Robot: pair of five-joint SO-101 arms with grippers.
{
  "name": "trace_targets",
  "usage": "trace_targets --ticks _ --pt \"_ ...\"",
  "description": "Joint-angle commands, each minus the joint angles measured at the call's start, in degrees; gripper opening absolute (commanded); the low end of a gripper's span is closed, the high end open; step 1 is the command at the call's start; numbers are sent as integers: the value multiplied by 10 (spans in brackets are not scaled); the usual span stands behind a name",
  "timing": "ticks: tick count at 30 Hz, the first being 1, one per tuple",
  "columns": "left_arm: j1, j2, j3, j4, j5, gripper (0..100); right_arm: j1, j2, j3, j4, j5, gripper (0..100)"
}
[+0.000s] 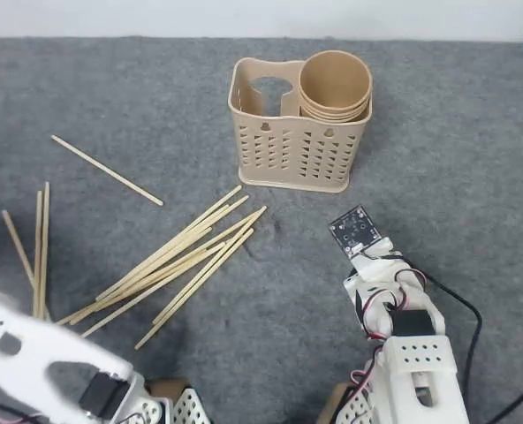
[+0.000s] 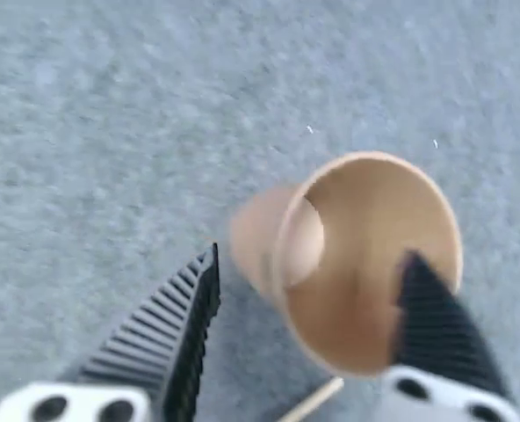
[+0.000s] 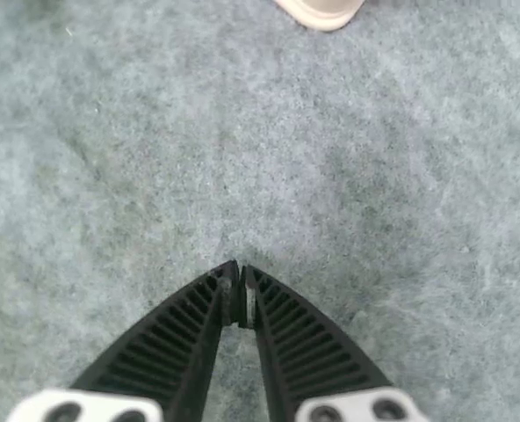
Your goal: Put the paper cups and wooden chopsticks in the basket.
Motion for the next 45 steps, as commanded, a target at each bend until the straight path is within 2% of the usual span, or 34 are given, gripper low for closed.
trace_targets --ticks 1,5,12,15,21,25,34,37,45 --pt "-18 -41 -15 19 -23 380 -3 -15 -4 1 11 7" --pt "-18 -96 -15 19 -71 363 -3 -15 -4 1 11 7" --pt "22 -209 -8 19 -283 319 -3 -15 -4 2 11 7" --pt "52 -216 26 19 -364 304 -3 -15 -4 3 11 7" --pt "112 -213 158 17 -479 267 -3 -15 -4 4 11 7" --pt "132 -212 211 -15 -493 257 -3 -15 -3 5 11 7" --pt "124 -212 294 -91 -493 258 -3 -15 -3 4 11 7" --pt "119 -219 291 -97 -492 258 -3 -15 -3 4 11 7" --pt "105 -213 184 -66 -492 258 -3 -15 -3 3 11 7"
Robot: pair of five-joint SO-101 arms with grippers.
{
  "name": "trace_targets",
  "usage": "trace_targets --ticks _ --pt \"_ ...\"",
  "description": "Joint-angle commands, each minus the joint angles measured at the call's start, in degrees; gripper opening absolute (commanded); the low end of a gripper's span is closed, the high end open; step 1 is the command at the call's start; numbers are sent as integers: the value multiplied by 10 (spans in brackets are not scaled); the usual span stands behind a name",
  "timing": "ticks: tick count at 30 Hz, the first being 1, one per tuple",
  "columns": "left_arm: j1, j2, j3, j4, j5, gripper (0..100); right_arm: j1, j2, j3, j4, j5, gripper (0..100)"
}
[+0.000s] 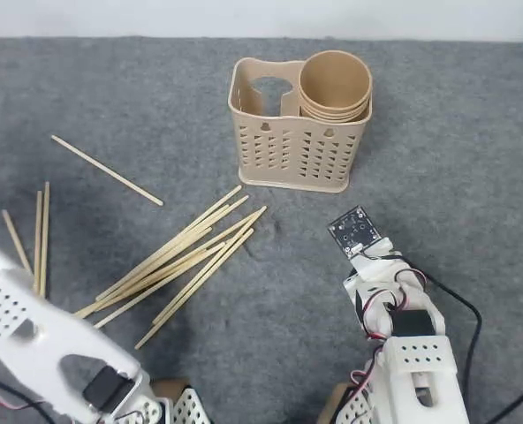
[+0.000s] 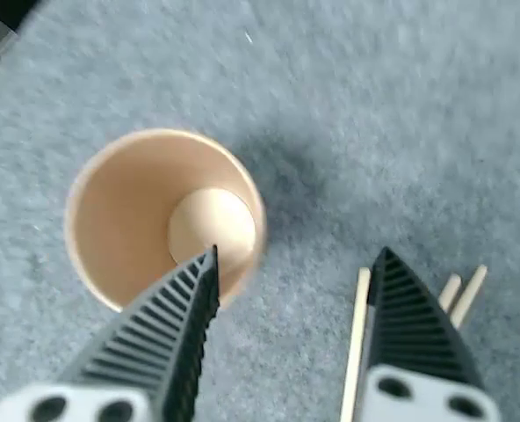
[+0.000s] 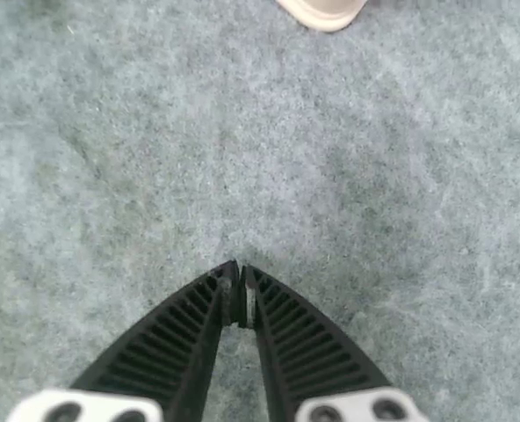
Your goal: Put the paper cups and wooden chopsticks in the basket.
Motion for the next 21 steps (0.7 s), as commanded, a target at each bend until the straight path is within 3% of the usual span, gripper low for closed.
trace_targets --ticks 1,15,17,21 --pt "-5 -37 -35 3 -6 258 -3 -15 -3 3 9 7" --pt "1 103 -28 -68 -11 254 -3 -14 -3 2 9 7" --pt "8 111 -28 -69 -11 212 -3 -14 -3 2 9 7" --pt "13 111 -32 -67 -24 13 -3 -14 -3 2 9 7"
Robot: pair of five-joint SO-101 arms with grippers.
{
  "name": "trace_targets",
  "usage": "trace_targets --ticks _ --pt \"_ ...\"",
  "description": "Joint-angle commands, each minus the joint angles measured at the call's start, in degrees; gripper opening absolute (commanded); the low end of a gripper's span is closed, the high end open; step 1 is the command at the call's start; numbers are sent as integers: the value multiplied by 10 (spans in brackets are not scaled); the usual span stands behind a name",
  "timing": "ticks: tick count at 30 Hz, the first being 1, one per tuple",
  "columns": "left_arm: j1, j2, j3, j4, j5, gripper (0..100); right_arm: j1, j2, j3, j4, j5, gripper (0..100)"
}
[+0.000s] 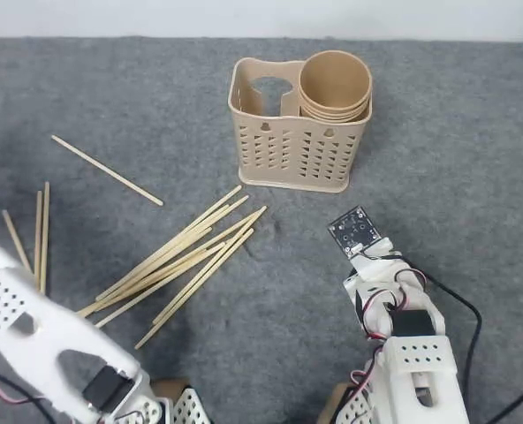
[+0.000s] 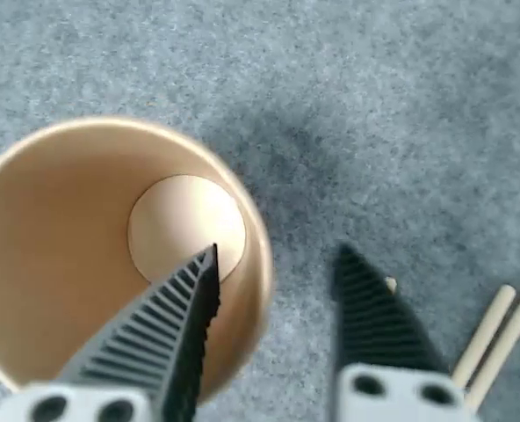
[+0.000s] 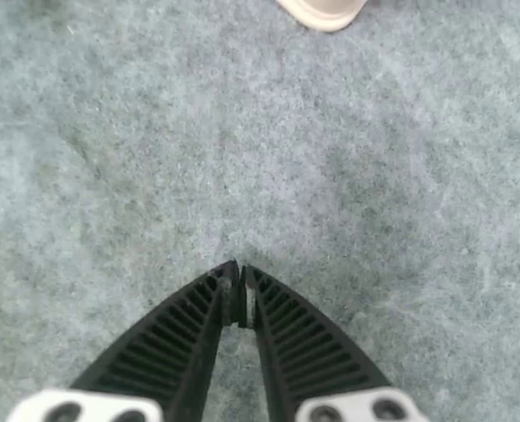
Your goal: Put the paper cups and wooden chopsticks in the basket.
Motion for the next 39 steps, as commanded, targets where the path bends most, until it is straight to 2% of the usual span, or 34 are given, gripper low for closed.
trace_targets --ticks 1,8,10,16,22,26,31,35,39 --pt "11 -13 -30 -10 -31 3 -2 -14 -3 2 9 7" --pt "30 -13 -193 135 -51 11 -2 -14 -3 2 9 7" --pt "36 -18 -225 144 -41 11 -2 -14 -3 2 9 7" --pt "47 -141 -143 146 60 11 -2 -14 -3 2 9 7" --pt "110 -313 13 146 89 11 -2 -14 -3 2 9 7" --pt "174 -451 159 146 105 11 -2 -14 -3 2 9 7" --pt "291 -600 284 145 118 11 -2 -14 -3 2 9 7" --pt "414 -663 317 137 160 11 -2 -14 -3 2 10 7" --pt "538 -681 293 119 187 11 -2 -14 -3 2 11 7"
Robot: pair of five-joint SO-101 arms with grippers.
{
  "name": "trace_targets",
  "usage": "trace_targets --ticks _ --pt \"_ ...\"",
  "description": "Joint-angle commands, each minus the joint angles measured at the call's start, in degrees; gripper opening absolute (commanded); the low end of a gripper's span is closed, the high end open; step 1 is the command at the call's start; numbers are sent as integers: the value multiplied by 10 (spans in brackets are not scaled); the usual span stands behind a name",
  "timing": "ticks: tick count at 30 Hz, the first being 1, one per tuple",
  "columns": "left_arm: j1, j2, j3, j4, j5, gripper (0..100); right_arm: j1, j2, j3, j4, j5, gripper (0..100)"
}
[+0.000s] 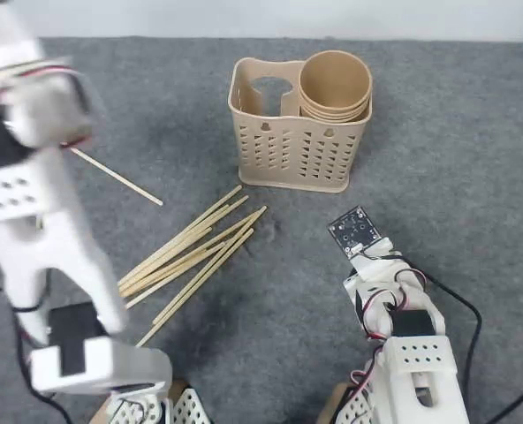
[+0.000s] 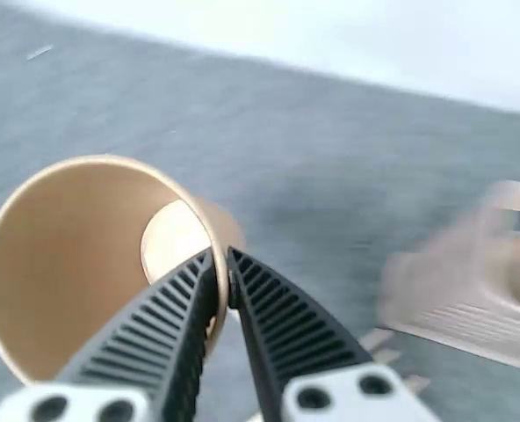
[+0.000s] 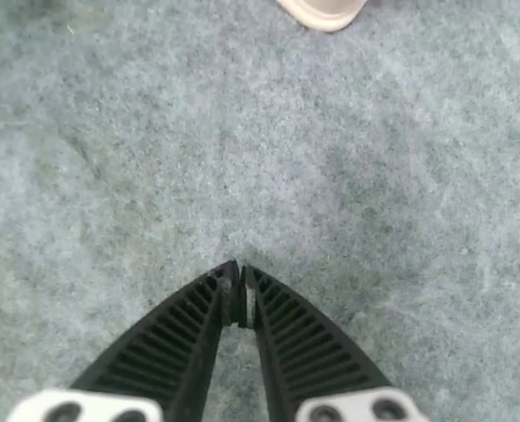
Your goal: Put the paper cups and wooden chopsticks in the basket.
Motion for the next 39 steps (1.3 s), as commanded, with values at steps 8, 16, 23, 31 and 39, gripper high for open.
trace_targets --ticks 8,16,23,31,39 --pt "299 -33 -148 -48 18 11 -2 -14 -3 2 11 7" --pt "399 -33 -127 -164 -13 11 -2 -14 -3 2 11 7" --pt "420 -32 -2 -268 -20 11 -2 -14 -3 1 12 7" --pt "416 -32 142 -387 -20 11 -2 -14 -4 1 12 7" --pt "419 33 168 -426 -20 11 -2 -14 -4 1 12 7"
